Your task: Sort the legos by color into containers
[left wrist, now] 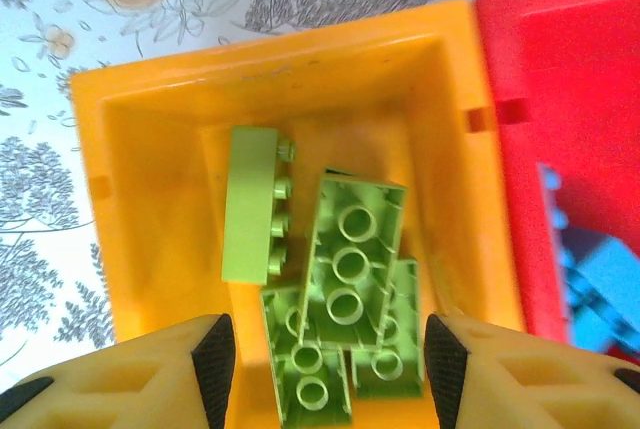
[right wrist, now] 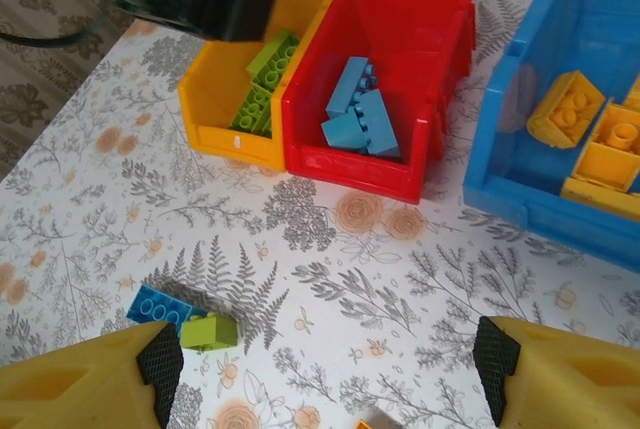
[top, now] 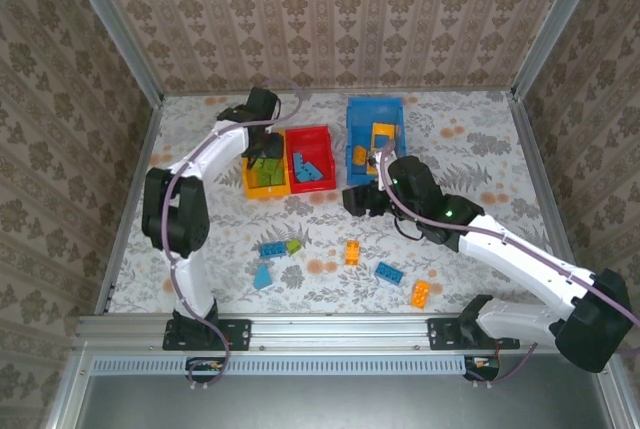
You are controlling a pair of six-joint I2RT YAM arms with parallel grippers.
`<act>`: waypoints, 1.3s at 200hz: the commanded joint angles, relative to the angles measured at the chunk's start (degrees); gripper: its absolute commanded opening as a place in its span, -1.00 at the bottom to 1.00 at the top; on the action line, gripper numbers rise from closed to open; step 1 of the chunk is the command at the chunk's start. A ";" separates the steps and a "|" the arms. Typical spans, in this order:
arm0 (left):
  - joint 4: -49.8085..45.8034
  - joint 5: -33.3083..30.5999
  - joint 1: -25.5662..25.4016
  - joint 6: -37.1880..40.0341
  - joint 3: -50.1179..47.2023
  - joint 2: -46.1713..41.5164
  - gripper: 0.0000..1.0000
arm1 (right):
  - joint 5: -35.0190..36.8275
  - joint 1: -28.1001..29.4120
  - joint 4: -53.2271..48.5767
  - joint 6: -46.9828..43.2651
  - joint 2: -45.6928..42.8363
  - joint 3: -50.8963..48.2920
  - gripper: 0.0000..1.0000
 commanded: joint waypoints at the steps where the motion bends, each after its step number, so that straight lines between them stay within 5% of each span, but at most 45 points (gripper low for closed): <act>1: 0.67 0.12 -2.04 -1.98 -4.40 -8.24 0.16 | 3.69 -0.59 -6.65 0.86 -3.35 -1.38 0.57; 49: 11.92 10.89 -13.42 -0.14 -23.43 -25.29 0.29 | 8.33 -0.60 -25.29 9.06 -7.67 -2.02 0.49; 87: 25.22 18.15 -27.87 4.02 -35.84 -33.64 0.36 | 12.77 -0.83 -51.32 28.93 -5.18 1.60 0.46; 107: 29.18 20.90 -32.50 4.46 -37.41 -32.84 0.36 | 10.06 -0.77 -56.70 36.70 -3.99 0.31 0.44; 260: 38.82 31.50 -39.99 6.41 -37.18 -23.04 0.36 | -8.91 -5.85 -37.36 46.21 1.01 -18.92 0.35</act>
